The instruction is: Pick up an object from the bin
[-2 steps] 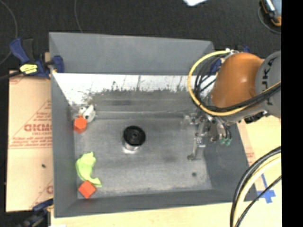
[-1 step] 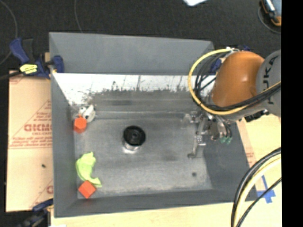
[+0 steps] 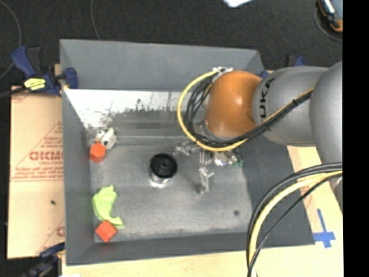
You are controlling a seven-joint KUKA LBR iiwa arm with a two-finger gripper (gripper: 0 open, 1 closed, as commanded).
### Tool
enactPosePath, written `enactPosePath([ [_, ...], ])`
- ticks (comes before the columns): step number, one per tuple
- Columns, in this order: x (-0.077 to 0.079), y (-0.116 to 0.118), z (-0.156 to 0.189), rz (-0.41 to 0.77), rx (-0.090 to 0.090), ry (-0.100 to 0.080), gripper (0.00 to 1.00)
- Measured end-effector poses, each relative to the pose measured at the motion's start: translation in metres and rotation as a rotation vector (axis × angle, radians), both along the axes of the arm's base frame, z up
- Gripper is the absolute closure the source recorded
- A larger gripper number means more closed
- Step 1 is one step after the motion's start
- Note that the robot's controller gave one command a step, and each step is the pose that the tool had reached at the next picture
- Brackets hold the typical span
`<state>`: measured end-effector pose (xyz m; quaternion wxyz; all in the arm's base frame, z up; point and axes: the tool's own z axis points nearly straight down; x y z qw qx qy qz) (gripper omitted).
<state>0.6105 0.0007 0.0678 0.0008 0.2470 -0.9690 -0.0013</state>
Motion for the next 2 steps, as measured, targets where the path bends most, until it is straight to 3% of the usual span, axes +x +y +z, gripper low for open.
enactPosePath([
  [1, 0.042, -0.019, 0.058, -0.235, -0.003, -0.013, 0.0],
  [2, 0.041, 0.08, 0.033, 0.129, 0.003, -0.006, 0.0],
])
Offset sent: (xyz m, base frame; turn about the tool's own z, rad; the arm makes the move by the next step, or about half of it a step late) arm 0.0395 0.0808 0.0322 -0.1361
